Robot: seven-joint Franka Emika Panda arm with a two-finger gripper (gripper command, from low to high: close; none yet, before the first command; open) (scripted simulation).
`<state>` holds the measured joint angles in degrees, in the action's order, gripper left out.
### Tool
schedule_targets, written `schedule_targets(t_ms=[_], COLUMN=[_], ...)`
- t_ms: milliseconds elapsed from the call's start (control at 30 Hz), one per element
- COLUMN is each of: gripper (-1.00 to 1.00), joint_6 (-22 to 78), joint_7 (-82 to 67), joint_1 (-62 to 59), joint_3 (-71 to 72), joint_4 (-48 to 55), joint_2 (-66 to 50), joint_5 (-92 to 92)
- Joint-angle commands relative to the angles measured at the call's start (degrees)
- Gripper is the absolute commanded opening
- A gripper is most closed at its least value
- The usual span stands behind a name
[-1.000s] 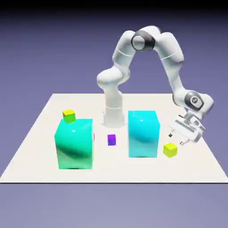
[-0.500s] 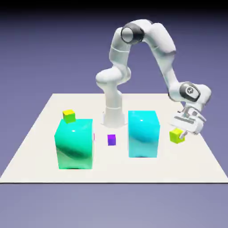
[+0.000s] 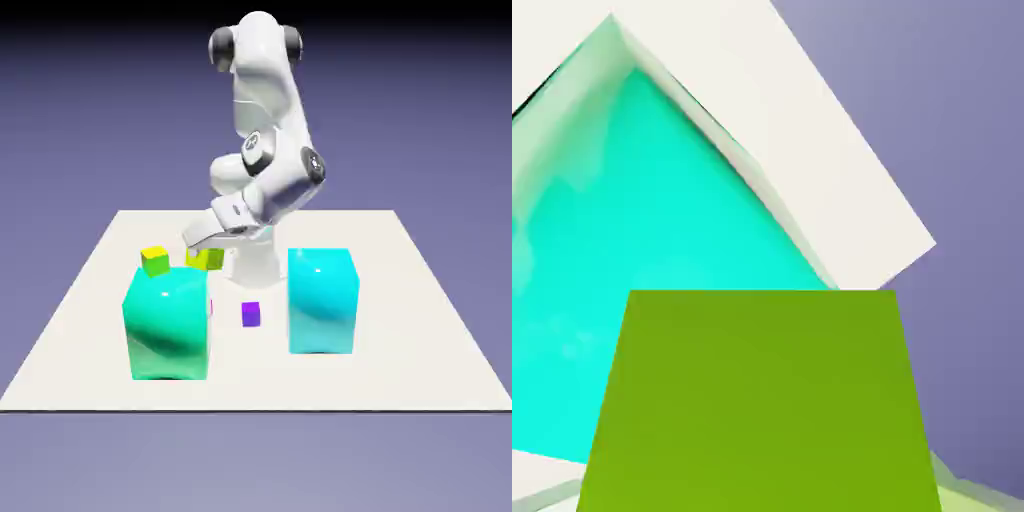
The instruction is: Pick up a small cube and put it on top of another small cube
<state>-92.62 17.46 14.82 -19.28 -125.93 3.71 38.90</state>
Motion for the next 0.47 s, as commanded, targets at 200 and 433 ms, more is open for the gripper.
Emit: schedule_targets(t_ms=[200,433], gripper=[-1.00,1.00], joint_6=[9.5,4.8], joint_7=[-6.1,-5.0], joint_1=[-3.1,-4.0], joint_3=[-9.8,-10.9], joint_4=[1.9,-3.2], joint_2=[-0.6,0.0], joint_5=[-8.8,-7.5])
